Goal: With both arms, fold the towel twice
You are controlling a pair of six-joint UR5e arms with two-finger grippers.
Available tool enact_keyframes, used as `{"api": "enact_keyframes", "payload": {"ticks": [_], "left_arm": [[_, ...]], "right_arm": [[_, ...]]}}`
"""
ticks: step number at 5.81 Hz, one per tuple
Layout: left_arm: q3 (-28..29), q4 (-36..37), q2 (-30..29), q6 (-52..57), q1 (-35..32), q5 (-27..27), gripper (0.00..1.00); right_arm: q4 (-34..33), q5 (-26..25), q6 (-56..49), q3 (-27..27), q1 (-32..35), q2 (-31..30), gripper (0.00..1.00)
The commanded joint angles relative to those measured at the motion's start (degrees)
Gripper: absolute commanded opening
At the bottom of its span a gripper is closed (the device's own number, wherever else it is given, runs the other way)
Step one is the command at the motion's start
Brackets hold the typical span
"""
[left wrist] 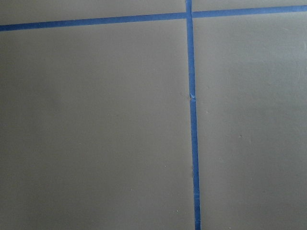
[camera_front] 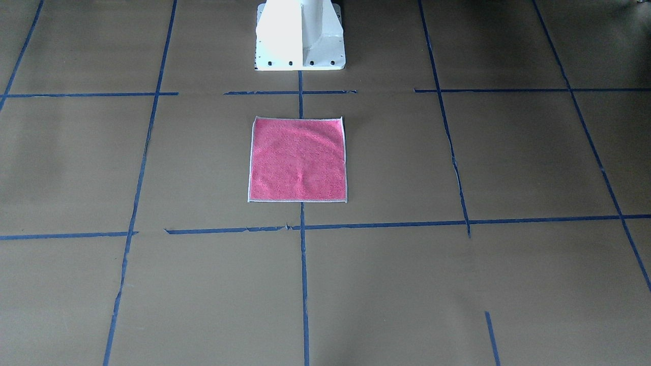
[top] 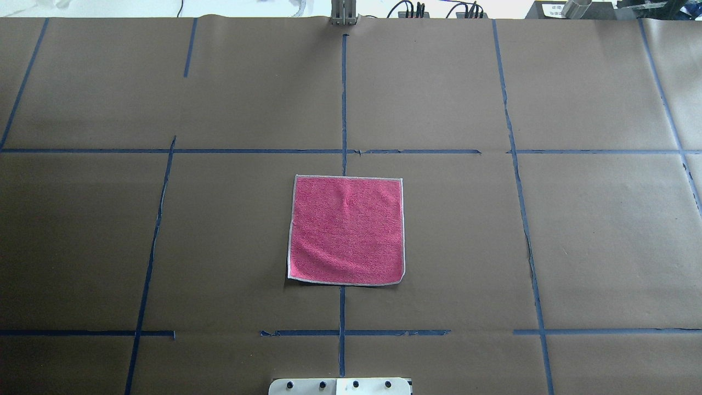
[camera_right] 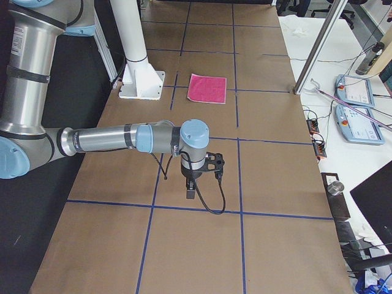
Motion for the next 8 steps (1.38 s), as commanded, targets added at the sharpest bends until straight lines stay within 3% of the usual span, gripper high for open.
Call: {"api": "enact_keyframes", "payload": {"ticks": [1, 2, 3, 4, 5, 6, 7, 8], "left_arm": [[-0.03, -0.18, 0.06, 0.38, 0.08, -0.13, 1.0], [-0.12, -0.18, -0.02, 0.38, 0.16, -0.22, 1.0], [-0.21, -0.27, -0.11, -0.05, 0.51, -5.79, 1.0], [-0.56, -1.49, -0.55, -2.49, 2.95, -10.55, 1.0], [-1.08, -7.33, -0.64, -12.7, 6.28, -10.59, 1.0], [-1.09, -17.39, -0.64, -26.37, 12.49, -10.59, 1.0], [-1.09, -27.06, -0.64, -40.17, 17.25, -10.51, 1.0], [-1.18, -35.17, -0.9, -53.27, 21.3, -10.25, 1.0]], "right_arm": [[0.13, 1.65, -0.09, 2.23, -0.01, -0.24, 1.0], [1.44, 6.79, -0.18, 2.51, -1.57, 0.1, 1.0], [9.63, 8.32, 1.74, 2.16, -4.28, -0.07, 1.0], [12.49, 8.95, 13.76, 3.21, -11.1, 0.89, 1.0], [21.48, 8.61, 28.33, 3.22, -16.13, 1.85, 1.0], [30.62, 6.25, 42.92, 3.39, -23.66, 3.6, 1.0], [31.93, 3.88, 56.99, 3.91, -30.96, 8.23, 1.0], [31.95, -4.5, 70.0, 4.88, -40.43, 13.59, 1.0]]}}
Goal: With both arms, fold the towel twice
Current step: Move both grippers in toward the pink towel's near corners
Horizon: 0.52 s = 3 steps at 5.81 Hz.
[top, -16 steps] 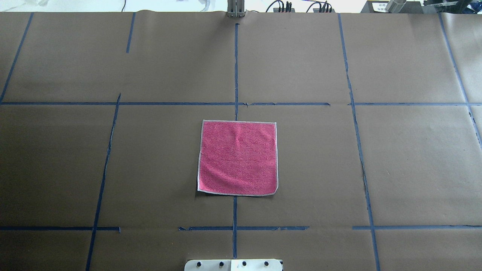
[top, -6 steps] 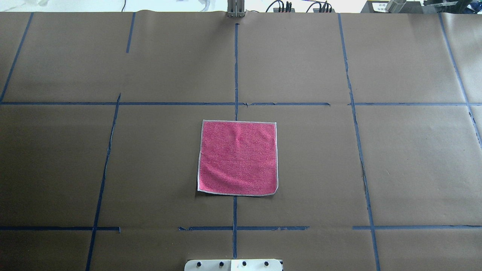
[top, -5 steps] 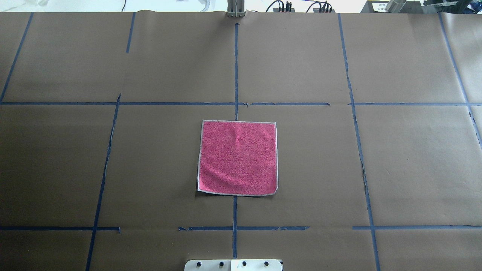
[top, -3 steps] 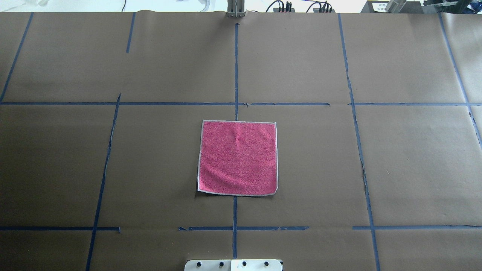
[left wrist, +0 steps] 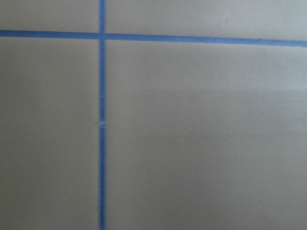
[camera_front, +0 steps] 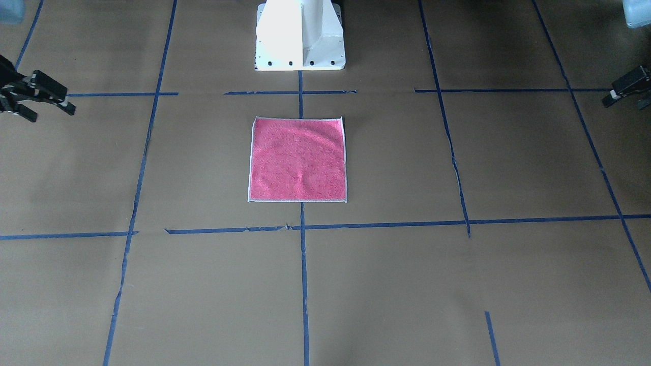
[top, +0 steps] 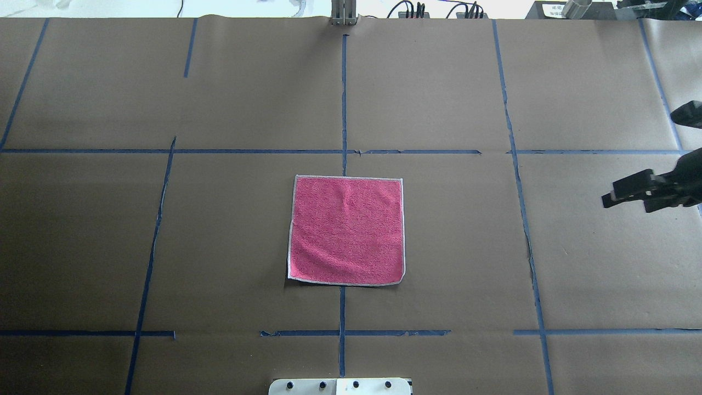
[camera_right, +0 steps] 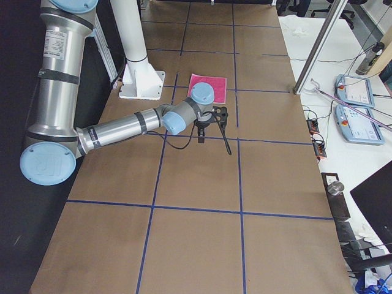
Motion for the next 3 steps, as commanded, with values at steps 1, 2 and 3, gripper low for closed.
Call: {"api": "enact_keyframes", "payload": {"ticks": [1, 2, 3], "left_arm": [[-0.24, -11.65, -4.36, -25.82, 10.72, 0.8, 1.0], [-0.5, -11.68, -11.19, -39.26, 18.18, 4.9, 1.0], [-0.51, -11.51, -17.0, -47.83, 26.08, 11.55, 1.0]], "right_arm": [[0.35, -19.41, 26.37, 0.73, -20.25, 11.38, 1.0], [0.17, -25.63, 35.29, 0.73, -27.94, 14.66, 0.99], [-8.1, -29.69, 40.43, 0.47, -32.45, 20.79, 0.99]]}}
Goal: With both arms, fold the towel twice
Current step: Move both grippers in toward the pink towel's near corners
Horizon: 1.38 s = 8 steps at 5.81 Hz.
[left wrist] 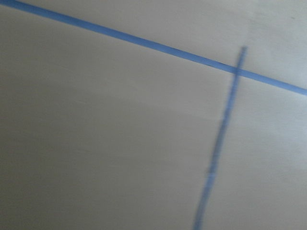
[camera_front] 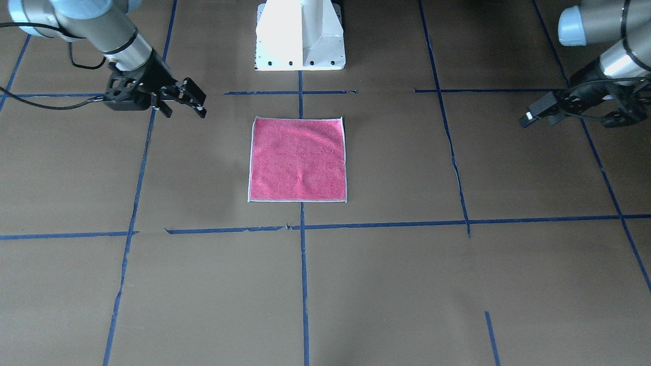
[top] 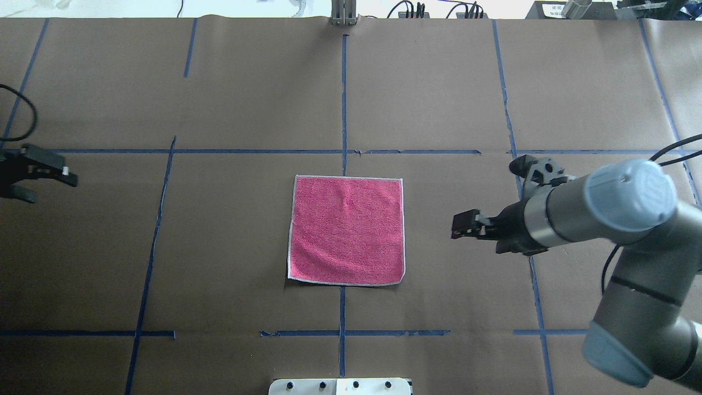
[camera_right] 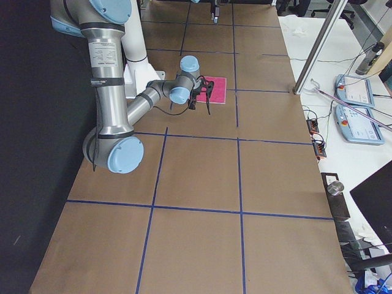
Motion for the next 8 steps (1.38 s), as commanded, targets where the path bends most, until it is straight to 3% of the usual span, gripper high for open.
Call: {"api": "enact_keyframes", "payload": {"ticks": [1, 2, 3, 6, 7, 8], "left_arm": [[0.71, -0.04, -9.71, -17.05, 13.82, 9.49, 1.0], [0.72, -0.04, -12.45, -23.57, 18.24, 17.01, 1.0], [1.51, 0.57, -15.44, -27.63, 21.59, 20.56, 1.0], [1.86, 3.2, -17.4, -29.7, 23.11, 22.7, 1.0], [1.87, 3.65, -17.92, -29.7, 23.64, 22.71, 1.0], [1.87, 4.35, -18.1, -29.7, 23.64, 22.71, 1.0]], "right_arm": [[-18.22, -10.85, 8.5, -1.83, -9.72, 14.02, 0.98], [-18.86, -13.17, 14.43, -4.37, -12.02, 16.55, 0.98], [-18.78, -14.15, 15.45, -5.0, -12.74, 16.4, 0.96], [-18.61, -16.01, 16.16, -11.67, -12.92, 18.14, 0.89], [-18.61, -16.01, 16.25, -12.3, -12.92, 18.33, 0.82], [-18.61, -15.92, 16.34, -12.3, -13.01, 18.59, 0.58]]}}
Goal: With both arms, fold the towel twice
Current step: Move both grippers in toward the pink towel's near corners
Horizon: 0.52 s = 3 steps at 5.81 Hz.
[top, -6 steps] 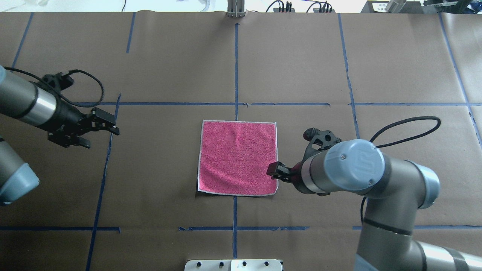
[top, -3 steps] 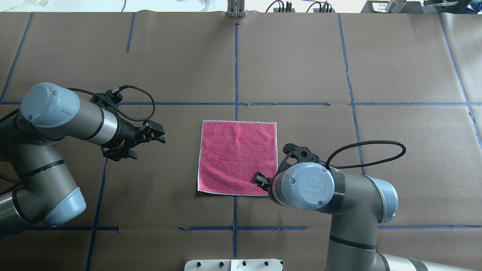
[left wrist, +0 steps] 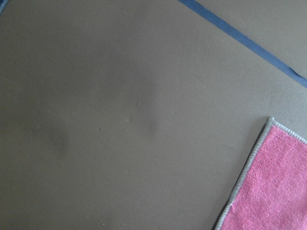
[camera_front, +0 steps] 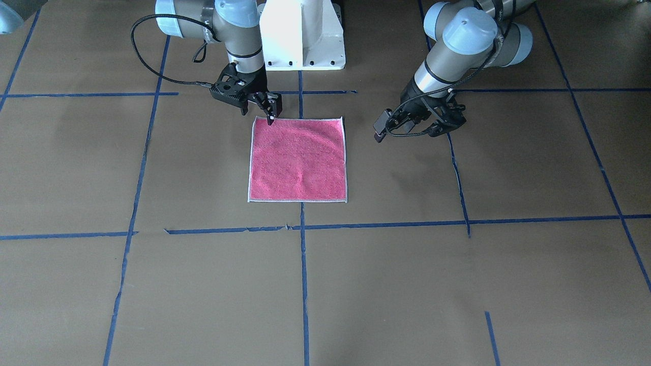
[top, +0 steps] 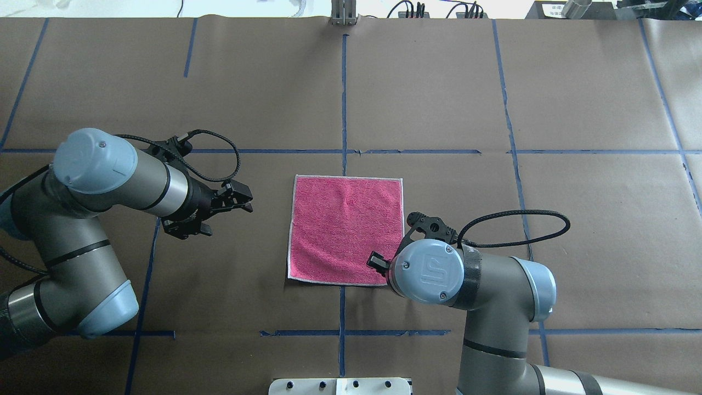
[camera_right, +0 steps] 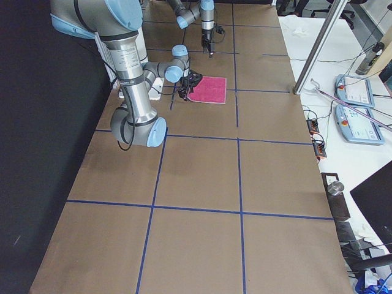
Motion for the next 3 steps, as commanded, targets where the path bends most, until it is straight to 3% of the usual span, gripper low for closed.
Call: {"api": "enact_keyframes", "payload": {"ticks": [1, 2, 3], "left_arm": [[0.1, 0.65, -0.44, -0.02, 0.15, 0.19, 1.0], [0.1, 0.65, -0.45, -0.02, 0.15, 0.1, 1.0], [0.18, 0.65, -0.71, -0.1, 1.2, 0.19, 1.0]], "right_arm": [[-0.09, 0.05, 0.12, -0.2, -0.32, 0.3, 0.35], [-0.09, 0.05, 0.03, -0.11, -0.32, 0.22, 0.1], [-0.09, -0.12, -0.06, -0.02, -0.32, -0.13, 0.04]]}}
